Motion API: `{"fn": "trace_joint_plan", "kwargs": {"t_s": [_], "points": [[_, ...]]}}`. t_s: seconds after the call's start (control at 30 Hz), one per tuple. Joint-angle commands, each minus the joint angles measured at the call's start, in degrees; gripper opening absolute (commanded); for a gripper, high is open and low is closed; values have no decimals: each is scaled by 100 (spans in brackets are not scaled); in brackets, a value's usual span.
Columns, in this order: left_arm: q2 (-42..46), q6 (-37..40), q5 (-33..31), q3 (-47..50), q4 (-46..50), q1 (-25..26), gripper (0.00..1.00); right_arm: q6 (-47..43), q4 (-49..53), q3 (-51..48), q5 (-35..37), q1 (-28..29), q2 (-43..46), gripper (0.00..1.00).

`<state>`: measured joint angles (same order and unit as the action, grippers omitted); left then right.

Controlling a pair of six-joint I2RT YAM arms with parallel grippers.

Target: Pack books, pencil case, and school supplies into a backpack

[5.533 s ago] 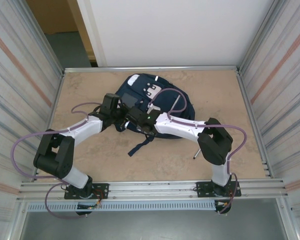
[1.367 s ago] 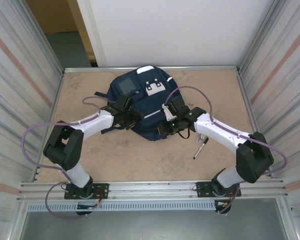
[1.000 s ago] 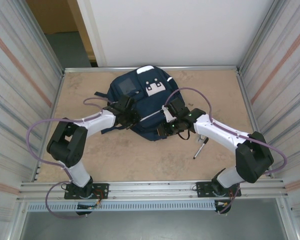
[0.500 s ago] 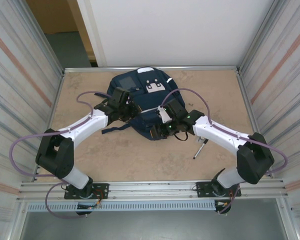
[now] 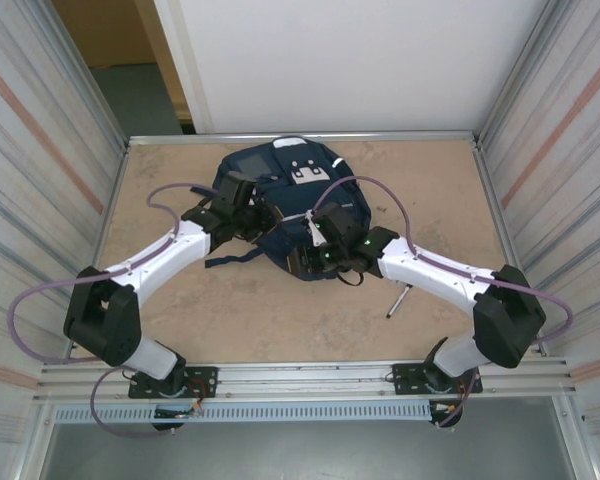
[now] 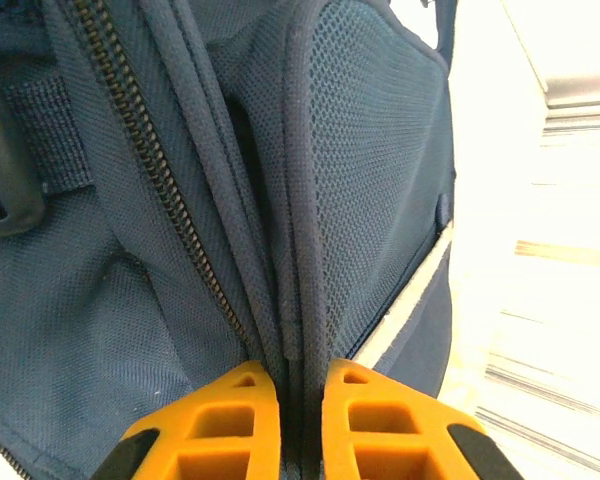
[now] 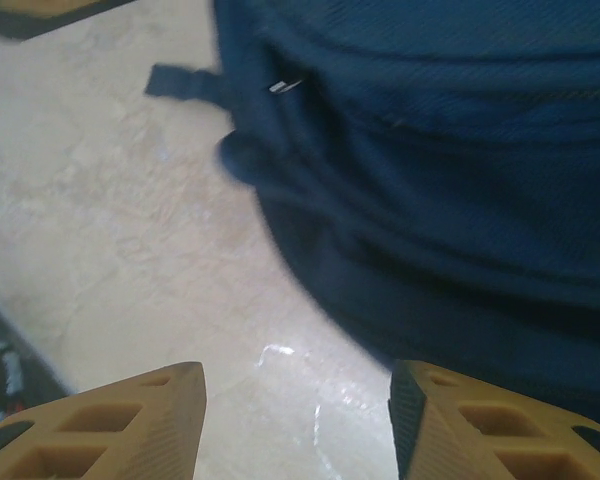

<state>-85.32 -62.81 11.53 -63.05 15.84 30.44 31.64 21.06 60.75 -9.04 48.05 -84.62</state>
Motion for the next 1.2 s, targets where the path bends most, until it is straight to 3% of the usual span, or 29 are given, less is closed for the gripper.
{"fn": "trace_joint_plan", "kwargs": {"t_s": [0.0, 0.23, 0.43, 0.6, 0.7, 0.8, 1.17], "points": [[375, -89, 126, -73, -334, 41, 0, 153, 132, 428, 908, 231, -101, 51], [382, -238, 226, 54, -458, 37, 0, -719, 1117, 1315, 2056, 643, -452, 48], [341, -294, 445, 64, -556, 38, 0, 1727, 2721, 2352, 2539, 686, -654, 47], [375, -259, 512, 81, -603, 34, 0, 3411, 2170, 1832, 2810, 1006, -372, 49], [424, -376, 514, 221, -756, 48, 0, 3371, 1765, 1731, 3007, 1052, -488, 49], [449, -471, 562, 286, -829, 56, 0, 3993, 1898, 1693, 3259, 967, -619, 48], [587, -540, 675, 363, -906, 183, 0, 4741, 1593, 1832, 2463, 920, -1172, 48]]}}
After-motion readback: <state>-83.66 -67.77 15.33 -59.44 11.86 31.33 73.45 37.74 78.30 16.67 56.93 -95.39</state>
